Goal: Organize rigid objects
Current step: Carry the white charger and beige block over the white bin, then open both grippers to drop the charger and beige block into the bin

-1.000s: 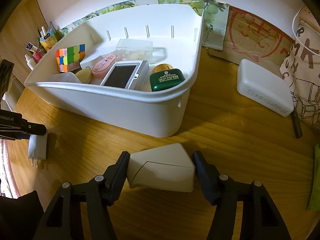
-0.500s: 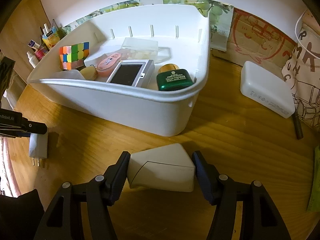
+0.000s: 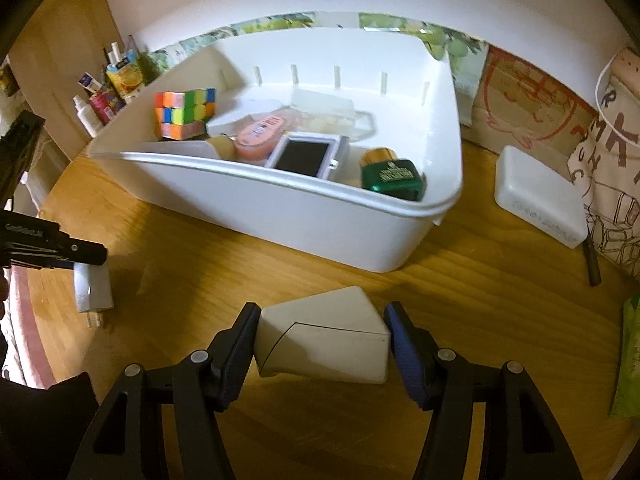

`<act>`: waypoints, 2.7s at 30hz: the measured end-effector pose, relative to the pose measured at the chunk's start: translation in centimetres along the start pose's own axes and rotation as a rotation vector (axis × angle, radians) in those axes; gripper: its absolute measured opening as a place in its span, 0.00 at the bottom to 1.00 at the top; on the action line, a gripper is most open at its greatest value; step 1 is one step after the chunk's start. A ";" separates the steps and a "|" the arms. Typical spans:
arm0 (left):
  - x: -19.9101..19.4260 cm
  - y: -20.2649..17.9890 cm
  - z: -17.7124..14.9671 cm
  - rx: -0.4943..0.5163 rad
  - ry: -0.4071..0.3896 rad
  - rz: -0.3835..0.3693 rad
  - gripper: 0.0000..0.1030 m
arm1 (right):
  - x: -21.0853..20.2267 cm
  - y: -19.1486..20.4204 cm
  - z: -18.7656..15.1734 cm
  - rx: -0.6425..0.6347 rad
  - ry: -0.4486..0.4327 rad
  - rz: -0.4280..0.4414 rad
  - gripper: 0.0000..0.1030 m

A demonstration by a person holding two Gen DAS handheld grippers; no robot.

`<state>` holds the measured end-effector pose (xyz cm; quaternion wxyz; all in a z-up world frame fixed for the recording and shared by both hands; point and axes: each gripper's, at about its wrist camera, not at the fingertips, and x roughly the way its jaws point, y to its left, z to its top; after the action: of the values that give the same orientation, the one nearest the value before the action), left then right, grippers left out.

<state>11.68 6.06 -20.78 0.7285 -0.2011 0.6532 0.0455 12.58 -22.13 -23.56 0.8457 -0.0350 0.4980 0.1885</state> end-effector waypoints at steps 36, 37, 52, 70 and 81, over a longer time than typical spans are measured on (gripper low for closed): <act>-9.4 4.1 -0.2 0.047 -0.109 0.123 0.50 | -5.7 11.2 2.9 -0.160 -0.152 0.137 0.62; -9.7 4.2 -0.1 0.051 -0.114 0.124 0.50 | -5.7 11.4 3.1 -0.160 -0.153 0.139 0.62; -13.9 2.2 5.2 0.172 -0.257 0.163 0.50 | -8.5 12.2 7.2 -0.129 -0.276 0.096 0.62; -17.4 -4.2 7.8 0.361 -0.443 0.036 0.50 | -11.0 10.5 10.2 -0.058 -0.463 -0.058 0.62; -15.3 -8.5 6.6 0.545 -0.542 -0.059 0.50 | -9.0 7.7 10.5 0.039 -0.480 -0.168 0.62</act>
<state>18.47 3.57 -3.53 0.9025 0.0003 0.4191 -0.0992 14.69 -14.94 -9.63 0.9529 -0.0142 0.2819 0.1109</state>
